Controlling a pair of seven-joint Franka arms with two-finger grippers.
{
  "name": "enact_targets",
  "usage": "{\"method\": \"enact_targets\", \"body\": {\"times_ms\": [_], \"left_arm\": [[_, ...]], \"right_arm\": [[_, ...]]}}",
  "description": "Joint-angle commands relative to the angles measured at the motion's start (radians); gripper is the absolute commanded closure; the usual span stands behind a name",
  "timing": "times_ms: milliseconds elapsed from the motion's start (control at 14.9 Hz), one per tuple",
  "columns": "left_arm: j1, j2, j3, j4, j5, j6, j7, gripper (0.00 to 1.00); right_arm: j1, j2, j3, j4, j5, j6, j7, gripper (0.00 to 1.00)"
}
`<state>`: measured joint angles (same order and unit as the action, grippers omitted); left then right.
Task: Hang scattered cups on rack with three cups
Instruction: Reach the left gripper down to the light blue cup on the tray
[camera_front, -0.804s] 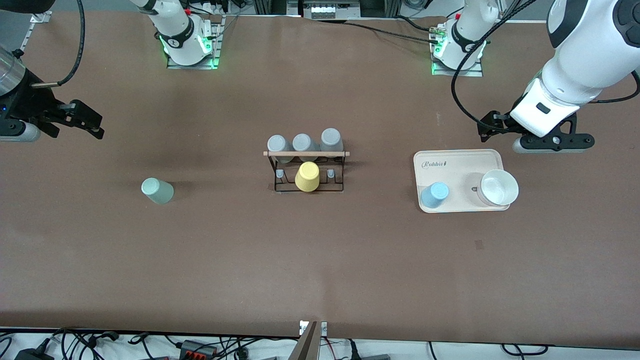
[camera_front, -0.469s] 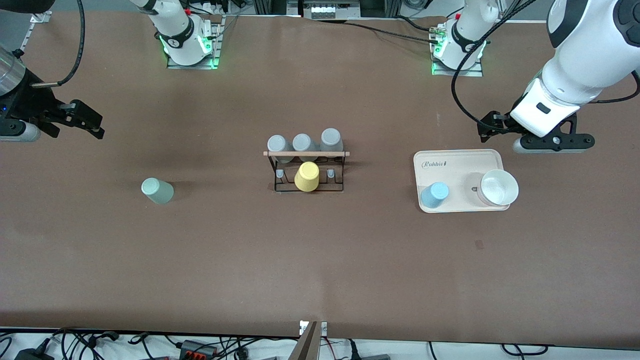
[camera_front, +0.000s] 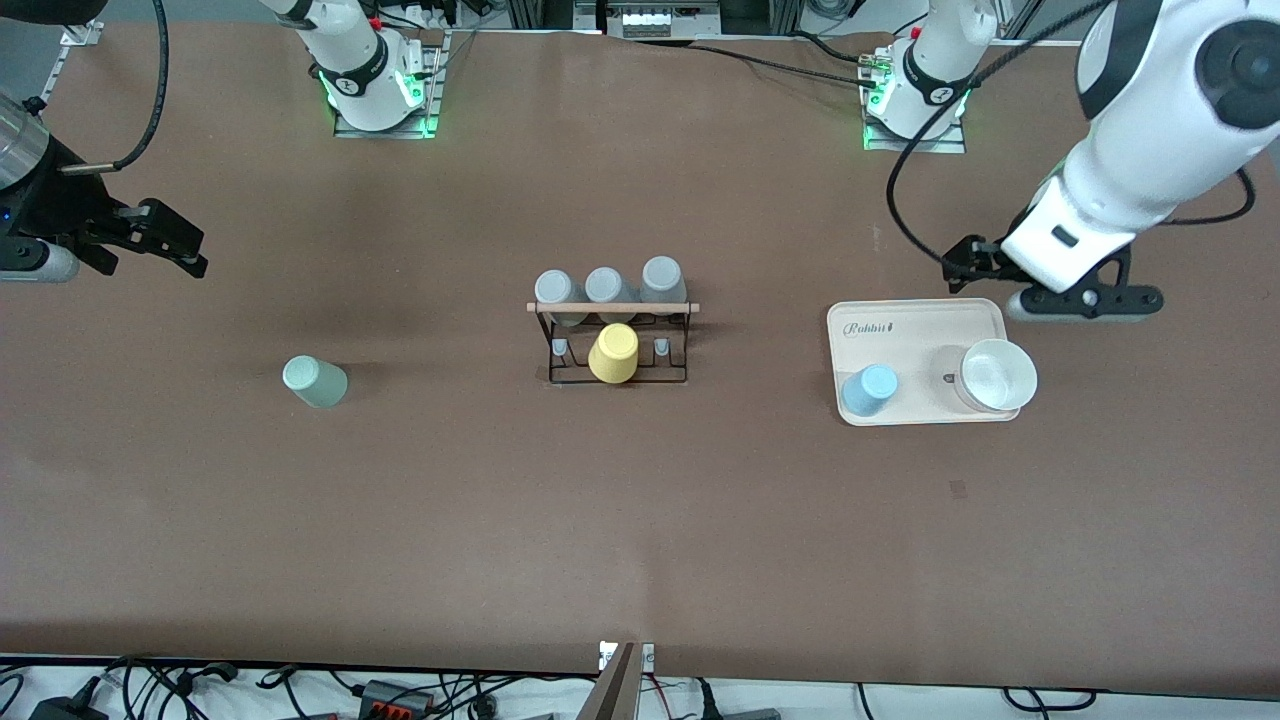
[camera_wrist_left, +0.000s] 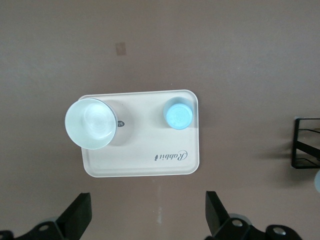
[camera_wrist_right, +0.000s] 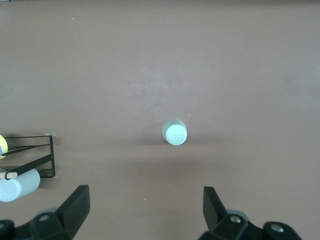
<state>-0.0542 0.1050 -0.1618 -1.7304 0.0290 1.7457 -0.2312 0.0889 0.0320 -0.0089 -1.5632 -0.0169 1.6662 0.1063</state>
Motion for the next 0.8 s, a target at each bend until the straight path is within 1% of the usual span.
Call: {"method": "enact_targets", "body": {"times_ms": [0,402,737], "left_arm": [[-0.013,0.142,0.001,0.023,-0.004,0.075,0.009,0.00],[-0.027,0.312,0.001,0.020,-0.009,0.216,0.007,0.00],[-0.042,0.393,0.002,0.008,0.000,0.288,0.006,0.00]], "right_arm": [[-0.006,0.009,0.003,0.028,0.009,-0.023,-0.008,0.00],[-0.005,0.009,0.003,0.028,0.009,-0.023,-0.008,0.00],[-0.003,0.009,0.003,0.028,0.009,-0.025,-0.007,0.00]]}}
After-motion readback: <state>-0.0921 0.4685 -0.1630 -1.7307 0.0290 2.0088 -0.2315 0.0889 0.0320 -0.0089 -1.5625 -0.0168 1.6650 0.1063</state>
